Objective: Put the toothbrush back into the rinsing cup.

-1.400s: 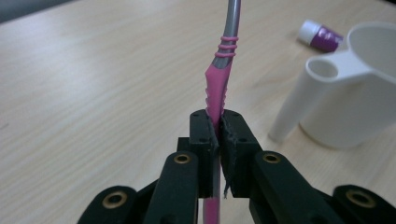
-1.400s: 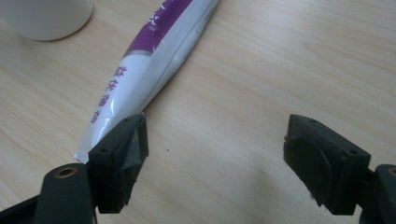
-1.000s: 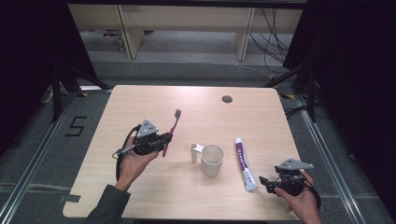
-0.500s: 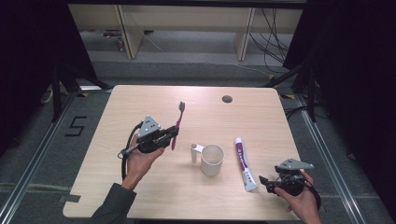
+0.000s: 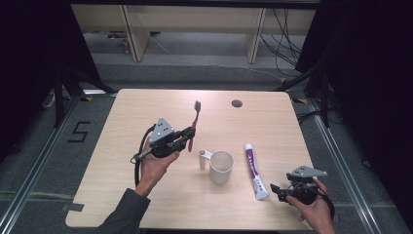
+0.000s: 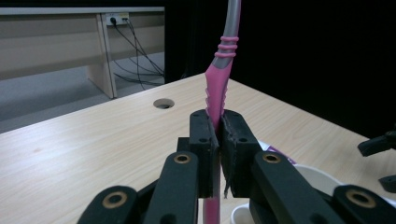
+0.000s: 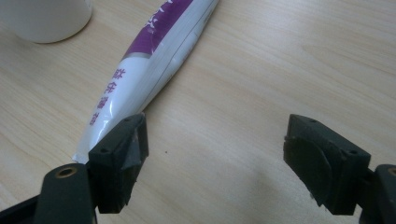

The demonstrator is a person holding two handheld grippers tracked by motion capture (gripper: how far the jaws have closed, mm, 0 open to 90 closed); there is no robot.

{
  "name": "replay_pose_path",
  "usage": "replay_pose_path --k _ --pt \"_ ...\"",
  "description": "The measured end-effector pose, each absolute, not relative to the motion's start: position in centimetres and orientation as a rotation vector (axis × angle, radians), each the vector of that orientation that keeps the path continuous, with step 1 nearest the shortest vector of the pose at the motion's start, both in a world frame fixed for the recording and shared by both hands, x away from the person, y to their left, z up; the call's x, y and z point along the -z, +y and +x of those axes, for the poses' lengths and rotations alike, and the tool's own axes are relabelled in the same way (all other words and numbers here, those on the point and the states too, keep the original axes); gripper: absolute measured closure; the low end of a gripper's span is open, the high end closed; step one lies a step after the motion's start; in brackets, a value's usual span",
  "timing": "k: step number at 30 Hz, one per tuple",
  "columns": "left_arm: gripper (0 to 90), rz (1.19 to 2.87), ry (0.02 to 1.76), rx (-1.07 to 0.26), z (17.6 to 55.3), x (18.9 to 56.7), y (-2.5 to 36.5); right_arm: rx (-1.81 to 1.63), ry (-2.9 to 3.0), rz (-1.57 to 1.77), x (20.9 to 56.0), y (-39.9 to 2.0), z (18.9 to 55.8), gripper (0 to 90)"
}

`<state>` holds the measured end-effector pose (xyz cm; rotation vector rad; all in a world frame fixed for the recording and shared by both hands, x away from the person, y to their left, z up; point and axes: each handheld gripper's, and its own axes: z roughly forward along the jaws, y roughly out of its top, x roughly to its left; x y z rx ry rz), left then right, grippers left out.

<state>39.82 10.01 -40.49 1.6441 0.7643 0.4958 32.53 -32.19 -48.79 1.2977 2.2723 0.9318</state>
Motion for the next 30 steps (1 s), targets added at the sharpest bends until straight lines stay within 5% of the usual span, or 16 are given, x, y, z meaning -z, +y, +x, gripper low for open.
replay_pose_path --k 30 --pt "83.0 1.657 0.720 -0.441 40.2 41.5 6.8 -0.938 2.274 1.280 48.8 -32.3 32.6 22.9"
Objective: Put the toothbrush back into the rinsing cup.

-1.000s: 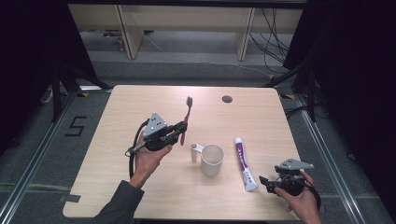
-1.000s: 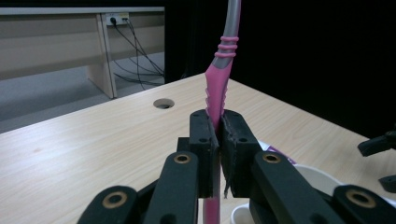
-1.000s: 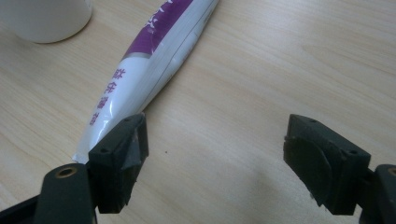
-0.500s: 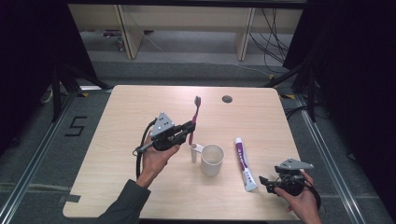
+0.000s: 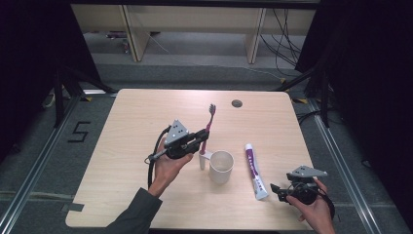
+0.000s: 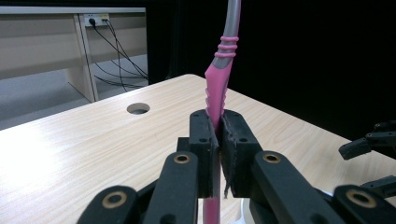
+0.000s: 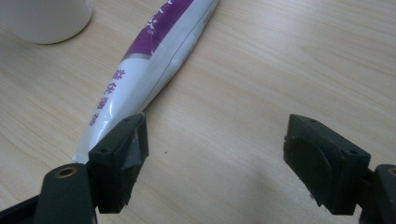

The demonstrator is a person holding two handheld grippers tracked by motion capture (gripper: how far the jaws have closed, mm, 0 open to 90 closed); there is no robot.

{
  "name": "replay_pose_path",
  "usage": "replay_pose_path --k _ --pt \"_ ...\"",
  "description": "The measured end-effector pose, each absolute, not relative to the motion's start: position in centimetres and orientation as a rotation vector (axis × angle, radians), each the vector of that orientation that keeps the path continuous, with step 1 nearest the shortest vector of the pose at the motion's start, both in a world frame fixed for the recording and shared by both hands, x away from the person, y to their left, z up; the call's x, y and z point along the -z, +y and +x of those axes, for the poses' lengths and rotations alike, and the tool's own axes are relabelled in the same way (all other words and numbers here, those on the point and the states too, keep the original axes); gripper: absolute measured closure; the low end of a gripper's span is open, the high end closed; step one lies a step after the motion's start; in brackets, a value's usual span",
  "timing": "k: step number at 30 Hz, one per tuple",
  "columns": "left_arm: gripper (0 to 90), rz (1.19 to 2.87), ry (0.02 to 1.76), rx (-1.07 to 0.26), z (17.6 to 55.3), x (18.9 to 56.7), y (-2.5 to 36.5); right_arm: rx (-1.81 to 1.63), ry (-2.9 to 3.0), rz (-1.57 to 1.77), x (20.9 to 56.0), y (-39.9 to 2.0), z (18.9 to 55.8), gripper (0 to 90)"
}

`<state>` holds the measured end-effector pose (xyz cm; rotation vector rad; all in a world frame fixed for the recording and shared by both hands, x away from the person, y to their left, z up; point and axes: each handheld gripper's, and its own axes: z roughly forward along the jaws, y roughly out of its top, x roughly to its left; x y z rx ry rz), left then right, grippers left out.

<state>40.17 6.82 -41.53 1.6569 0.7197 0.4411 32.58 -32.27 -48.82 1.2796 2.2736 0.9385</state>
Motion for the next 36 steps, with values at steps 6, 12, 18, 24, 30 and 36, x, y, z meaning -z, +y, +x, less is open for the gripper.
replay_pose_path --k 6,12,18,24,30,36 --pt "82.9 1.667 0.719 -0.446 40.2 41.9 6.7 -0.963 2.266 1.341 48.9 -31.9 32.4 22.8" --pt "82.8 1.669 0.724 -0.434 40.0 42.6 6.8 -0.961 2.267 1.346 48.9 -31.9 32.3 22.8" --pt "82.7 1.676 0.734 -0.421 40.0 43.2 6.9 -0.953 2.274 1.321 48.9 -32.0 32.4 22.8" --pt "82.4 1.685 0.736 -0.422 39.7 43.6 7.0 -0.940 2.269 1.245 49.0 -32.2 32.7 22.8" --pt "82.2 1.712 0.740 -0.413 39.2 44.6 7.2 -0.922 2.275 1.254 48.9 -32.2 32.6 22.8" --pt "81.8 1.730 0.760 -0.398 39.0 45.5 7.3 -0.933 2.283 1.286 48.9 -32.1 32.5 22.9"
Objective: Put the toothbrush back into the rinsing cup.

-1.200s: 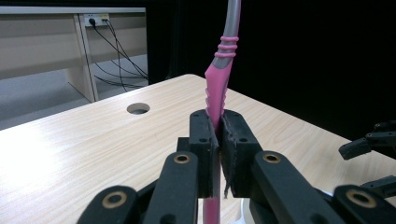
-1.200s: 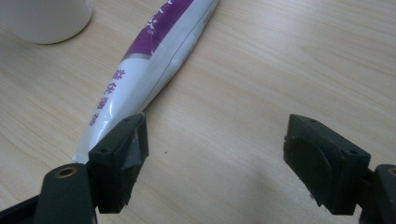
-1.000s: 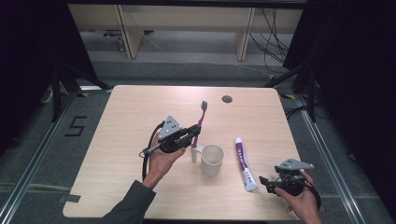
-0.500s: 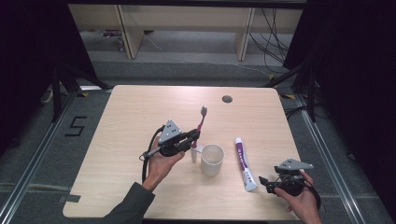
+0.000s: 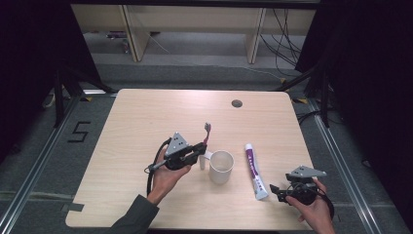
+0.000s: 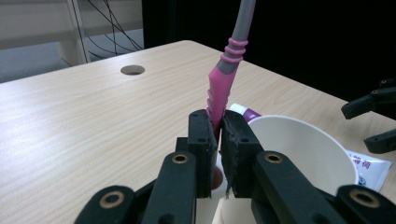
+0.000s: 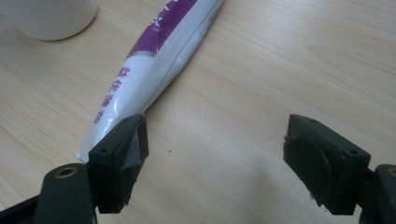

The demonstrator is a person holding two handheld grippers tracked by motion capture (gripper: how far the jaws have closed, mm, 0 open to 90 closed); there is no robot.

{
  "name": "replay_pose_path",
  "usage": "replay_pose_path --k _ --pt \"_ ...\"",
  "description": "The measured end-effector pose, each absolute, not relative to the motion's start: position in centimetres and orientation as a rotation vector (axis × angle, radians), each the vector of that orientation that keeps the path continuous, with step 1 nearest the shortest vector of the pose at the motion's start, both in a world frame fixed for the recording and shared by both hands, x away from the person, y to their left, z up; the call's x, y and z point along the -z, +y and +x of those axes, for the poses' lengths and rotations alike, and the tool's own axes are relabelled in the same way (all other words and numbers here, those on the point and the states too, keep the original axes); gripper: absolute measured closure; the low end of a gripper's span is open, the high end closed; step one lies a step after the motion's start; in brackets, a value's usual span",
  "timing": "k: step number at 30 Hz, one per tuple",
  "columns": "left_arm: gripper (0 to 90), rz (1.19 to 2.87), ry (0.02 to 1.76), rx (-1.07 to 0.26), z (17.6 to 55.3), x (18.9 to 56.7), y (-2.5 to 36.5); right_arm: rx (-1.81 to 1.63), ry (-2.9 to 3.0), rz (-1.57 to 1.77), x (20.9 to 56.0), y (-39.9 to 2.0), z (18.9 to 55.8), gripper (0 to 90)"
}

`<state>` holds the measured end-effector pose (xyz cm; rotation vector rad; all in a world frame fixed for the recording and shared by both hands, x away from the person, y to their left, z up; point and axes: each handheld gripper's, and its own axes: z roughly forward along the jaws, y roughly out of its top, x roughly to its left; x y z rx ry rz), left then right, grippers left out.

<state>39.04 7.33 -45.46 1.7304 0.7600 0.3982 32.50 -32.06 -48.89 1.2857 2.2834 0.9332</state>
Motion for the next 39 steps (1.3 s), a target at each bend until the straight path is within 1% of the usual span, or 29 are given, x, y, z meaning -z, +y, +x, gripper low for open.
replay_pose_path --k 2,8,13,26,28,30,32,33,35,37,39 --pt "81.7 1.745 0.756 -0.397 39.03 45.65 7.38 -0.931 2.286 1.260 48.95 -32.16 32.54 22.8" --pt "81.0 1.757 0.764 -0.388 38.90 45.96 7.37 -0.952 2.287 1.337 48.86 -31.81 32.30 22.9" --pt "80.5 1.756 0.765 -0.369 38.91 46.24 7.42 -0.955 2.308 1.246 49.09 -32.08 32.67 22.9" --pt "76.9 1.770 0.768 -0.370 38.78 46.15 7.45 -0.951 2.291 1.293 48.93 -31.96 32.52 22.8" --pt "74.5 1.772 0.762 -0.369 38.73 46.15 7.40 -0.963 2.288 1.333 48.95 -31.78 32.36 22.8" --pt "70.7 1.775 0.758 -0.367 38.66 46.13 7.30 -0.958 2.289 1.304 48.91 -31.93 32.47 22.9" --pt "64.1 1.776 0.761 -0.379 38.56 46.03 7.25 -0.948 2.283 1.290 48.90 -32.00 32.50 22.9" --pt "62.5 1.779 0.758 -0.383 38.53 45.93 7.25 -0.954 2.282 1.324 48.87 -31.87 32.34 22.8" --pt "58.9 1.773 0.763 -0.389 38.50 45.79 7.25 -0.936 2.277 1.288 48.79 -32.05 32.45 22.9" --pt "51.8 1.759 0.773 -0.392 38.52 45.64 7.27 -0.936 2.277 1.282 48.79 -32.12 32.49 22.8" --pt "49.3 1.754 0.782 -0.397 38.38 45.34 7.41 -0.967 2.286 1.282 48.90 -32.06 32.58 22.8"
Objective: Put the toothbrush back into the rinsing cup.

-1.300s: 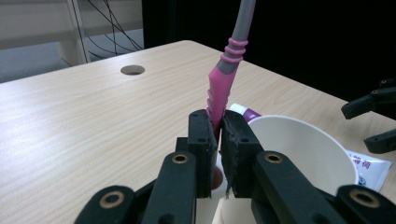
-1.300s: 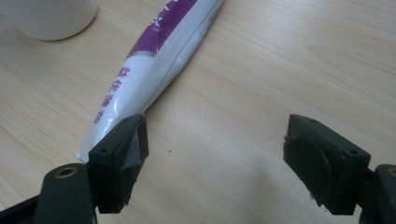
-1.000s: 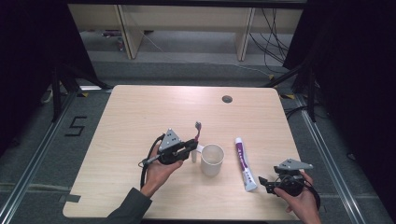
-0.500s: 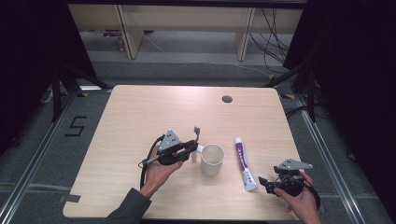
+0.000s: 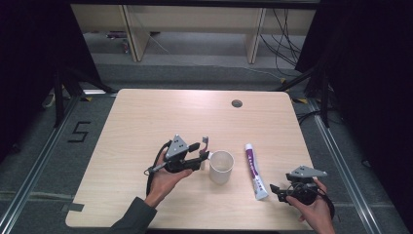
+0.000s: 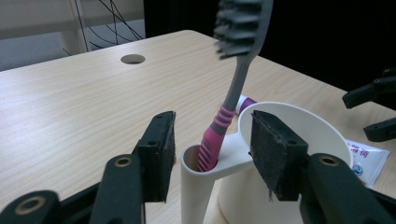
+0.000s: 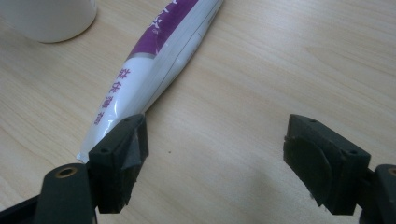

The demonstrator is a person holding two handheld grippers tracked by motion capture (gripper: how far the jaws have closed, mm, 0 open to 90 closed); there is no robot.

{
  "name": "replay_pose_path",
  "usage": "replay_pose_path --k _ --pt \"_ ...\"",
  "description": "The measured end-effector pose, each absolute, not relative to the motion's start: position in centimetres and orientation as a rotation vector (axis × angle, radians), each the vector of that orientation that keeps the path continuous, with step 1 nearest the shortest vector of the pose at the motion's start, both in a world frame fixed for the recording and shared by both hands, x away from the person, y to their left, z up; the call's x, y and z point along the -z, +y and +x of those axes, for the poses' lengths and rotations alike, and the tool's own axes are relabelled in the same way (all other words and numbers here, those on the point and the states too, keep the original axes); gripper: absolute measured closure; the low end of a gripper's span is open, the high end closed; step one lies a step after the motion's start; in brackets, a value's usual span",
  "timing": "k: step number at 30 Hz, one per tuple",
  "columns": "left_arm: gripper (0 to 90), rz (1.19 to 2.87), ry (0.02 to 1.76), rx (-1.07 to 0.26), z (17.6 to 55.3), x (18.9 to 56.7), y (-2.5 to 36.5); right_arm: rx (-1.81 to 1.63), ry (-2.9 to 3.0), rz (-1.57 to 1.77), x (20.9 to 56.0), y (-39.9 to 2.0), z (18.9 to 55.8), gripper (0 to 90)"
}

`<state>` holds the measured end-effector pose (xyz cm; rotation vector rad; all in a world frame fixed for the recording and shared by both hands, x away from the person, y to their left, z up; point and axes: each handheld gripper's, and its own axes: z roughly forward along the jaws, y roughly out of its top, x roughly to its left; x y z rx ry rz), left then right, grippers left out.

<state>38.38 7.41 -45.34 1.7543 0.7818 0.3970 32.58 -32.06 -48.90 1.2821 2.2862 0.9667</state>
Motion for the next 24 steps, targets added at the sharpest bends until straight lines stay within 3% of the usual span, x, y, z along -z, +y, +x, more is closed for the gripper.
replay_pose_path --k 7,24 --pt "36.7 1.750 0.790 -0.402 37.9 44.1 7.6 -0.960 2.289 1.241 48.9 -32.3 32.7 22.8" --pt "31.2 1.784 0.793 -0.383 35.6 43.4 9.3 -0.959 2.281 1.245 48.9 -32.2 32.7 22.9"
